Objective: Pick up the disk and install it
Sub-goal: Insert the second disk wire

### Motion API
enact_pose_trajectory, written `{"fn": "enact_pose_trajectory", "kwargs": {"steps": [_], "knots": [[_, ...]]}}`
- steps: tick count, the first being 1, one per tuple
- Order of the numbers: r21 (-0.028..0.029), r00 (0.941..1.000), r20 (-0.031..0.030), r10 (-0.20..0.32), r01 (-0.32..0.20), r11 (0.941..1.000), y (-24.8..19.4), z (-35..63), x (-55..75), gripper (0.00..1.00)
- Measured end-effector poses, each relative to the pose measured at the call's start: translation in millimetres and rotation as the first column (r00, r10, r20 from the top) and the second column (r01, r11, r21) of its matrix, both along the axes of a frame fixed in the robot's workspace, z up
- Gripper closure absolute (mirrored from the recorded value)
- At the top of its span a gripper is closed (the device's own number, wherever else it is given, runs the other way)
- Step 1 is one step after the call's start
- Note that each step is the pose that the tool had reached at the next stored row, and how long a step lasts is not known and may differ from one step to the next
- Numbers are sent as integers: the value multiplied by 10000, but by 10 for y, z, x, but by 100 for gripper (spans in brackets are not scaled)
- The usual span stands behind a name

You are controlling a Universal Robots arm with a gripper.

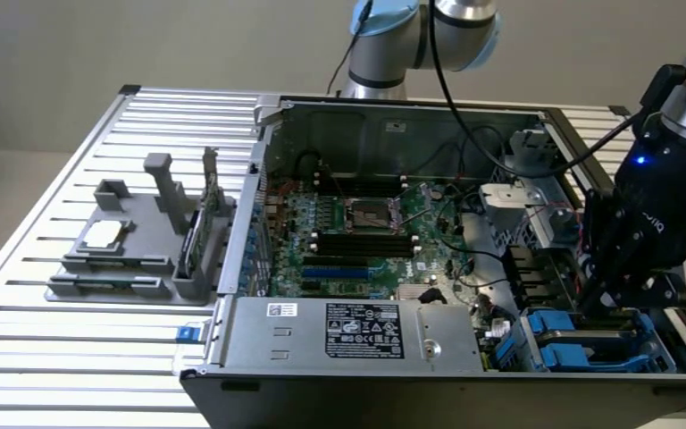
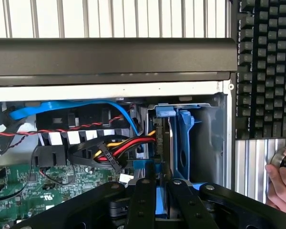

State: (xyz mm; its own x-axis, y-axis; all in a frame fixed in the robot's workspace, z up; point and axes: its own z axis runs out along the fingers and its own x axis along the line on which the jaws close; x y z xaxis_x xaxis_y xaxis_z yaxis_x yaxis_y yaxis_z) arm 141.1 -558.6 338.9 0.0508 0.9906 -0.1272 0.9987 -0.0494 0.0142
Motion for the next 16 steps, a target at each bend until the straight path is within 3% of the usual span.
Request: {"fn": "enact_pose_trajectory", "kwargs": {"steps": [16], "knots": [[122, 10000, 28, 2, -2, 9999, -63, -39, 0, 84]]}}
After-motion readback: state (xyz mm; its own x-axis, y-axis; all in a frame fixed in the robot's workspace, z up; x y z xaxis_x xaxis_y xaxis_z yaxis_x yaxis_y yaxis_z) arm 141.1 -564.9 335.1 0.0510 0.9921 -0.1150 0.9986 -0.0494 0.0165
